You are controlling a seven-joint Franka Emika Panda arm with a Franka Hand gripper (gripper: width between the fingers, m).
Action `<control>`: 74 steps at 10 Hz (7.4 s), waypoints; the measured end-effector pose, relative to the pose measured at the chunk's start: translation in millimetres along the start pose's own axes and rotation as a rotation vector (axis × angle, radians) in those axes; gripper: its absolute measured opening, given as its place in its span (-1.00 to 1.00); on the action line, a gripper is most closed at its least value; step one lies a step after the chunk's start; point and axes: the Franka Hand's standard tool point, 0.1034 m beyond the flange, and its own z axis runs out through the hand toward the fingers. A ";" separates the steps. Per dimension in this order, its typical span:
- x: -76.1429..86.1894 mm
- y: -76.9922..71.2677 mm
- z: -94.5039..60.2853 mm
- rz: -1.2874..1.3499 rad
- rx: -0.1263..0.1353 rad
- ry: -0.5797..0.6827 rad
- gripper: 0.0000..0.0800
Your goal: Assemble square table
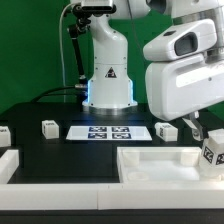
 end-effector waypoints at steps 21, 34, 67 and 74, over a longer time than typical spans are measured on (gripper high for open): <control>-11.0 12.0 19.8 0.210 -0.018 0.044 -0.23; -24.1 16.9 16.8 1.210 0.009 0.318 -0.23; -23.0 16.9 16.8 1.748 0.074 0.250 -0.24; -21.5 0.3 16.4 1.334 -0.018 0.190 0.56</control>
Offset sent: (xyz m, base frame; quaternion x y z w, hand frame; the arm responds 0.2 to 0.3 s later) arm 0.0235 -0.0316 -0.0083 -0.0405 -0.0663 0.0397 0.9962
